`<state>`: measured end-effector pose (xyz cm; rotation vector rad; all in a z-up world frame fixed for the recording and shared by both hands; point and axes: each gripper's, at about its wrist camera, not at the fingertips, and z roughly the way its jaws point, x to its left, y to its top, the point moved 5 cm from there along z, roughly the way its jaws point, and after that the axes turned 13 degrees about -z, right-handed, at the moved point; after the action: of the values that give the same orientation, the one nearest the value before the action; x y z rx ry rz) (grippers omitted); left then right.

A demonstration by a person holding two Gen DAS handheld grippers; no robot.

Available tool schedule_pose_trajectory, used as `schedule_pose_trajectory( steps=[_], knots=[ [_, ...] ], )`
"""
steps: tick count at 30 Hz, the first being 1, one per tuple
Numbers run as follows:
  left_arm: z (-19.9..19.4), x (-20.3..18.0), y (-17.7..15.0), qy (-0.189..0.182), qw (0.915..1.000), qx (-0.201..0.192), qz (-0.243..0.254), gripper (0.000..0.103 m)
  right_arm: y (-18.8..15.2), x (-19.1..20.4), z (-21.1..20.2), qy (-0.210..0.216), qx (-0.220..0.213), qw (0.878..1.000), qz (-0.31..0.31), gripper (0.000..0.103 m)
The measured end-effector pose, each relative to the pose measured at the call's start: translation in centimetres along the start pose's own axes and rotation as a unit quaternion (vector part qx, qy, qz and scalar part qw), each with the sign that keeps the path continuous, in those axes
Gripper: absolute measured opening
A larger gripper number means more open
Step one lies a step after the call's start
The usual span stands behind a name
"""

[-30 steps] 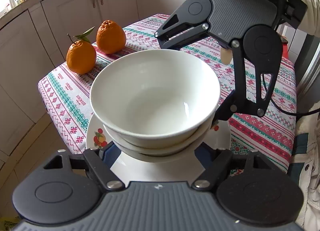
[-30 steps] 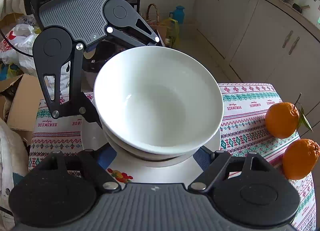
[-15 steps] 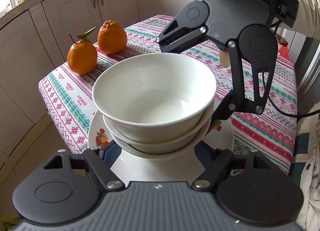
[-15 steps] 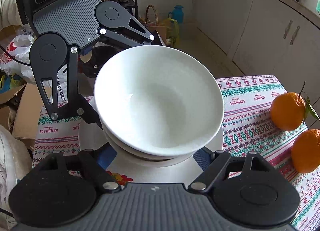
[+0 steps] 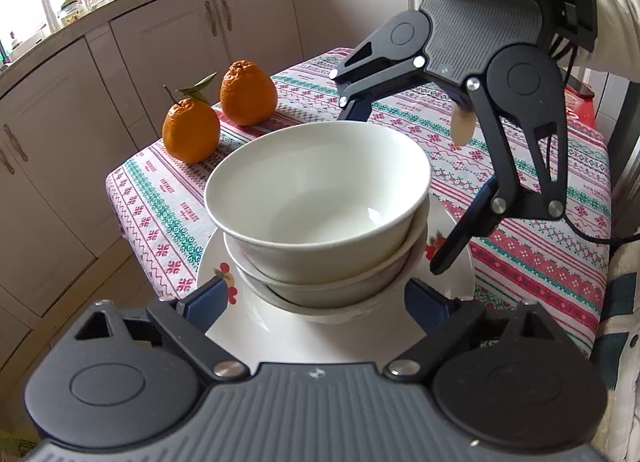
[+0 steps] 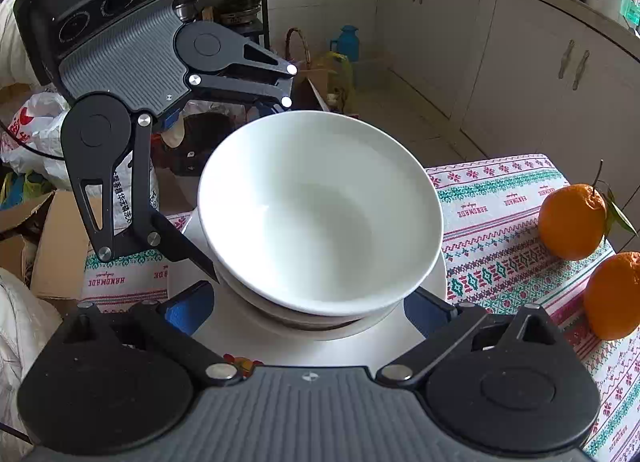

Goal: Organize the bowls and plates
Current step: 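Lower the bowl stack onto the flower-print plate stack with both tools, then open both tools and withdraw from the stacked bowls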

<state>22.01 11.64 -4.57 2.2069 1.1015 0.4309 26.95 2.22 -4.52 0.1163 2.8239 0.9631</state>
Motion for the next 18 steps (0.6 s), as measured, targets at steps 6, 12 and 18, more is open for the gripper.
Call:
schedule_pose_trajectory(
  steps=[6, 12, 18],
  knots=[
    [-2.5, -1.3, -0.9, 0.079, 0.9952, -0.057, -0.002, 0.097, -0.4, 1.4, -2.2, -0.032, -0.009, 0.999, 0.013, 0.103],
    [-5.6, -3.5, -1.6, 0.135, 0.9794, -0.128, -0.078, 0.102, -1.2, 3.6, -5.0, -0.137, 0.006, 0.988, 0.066, 0.103],
    [-7.0, -6.1, -2.3, 0.156, 0.9557, -0.171, -0.182, 0.102, -3.2, 5.3, -7.6, -0.276, 0.015, 0.941, 0.193, 0.103]
  ],
)
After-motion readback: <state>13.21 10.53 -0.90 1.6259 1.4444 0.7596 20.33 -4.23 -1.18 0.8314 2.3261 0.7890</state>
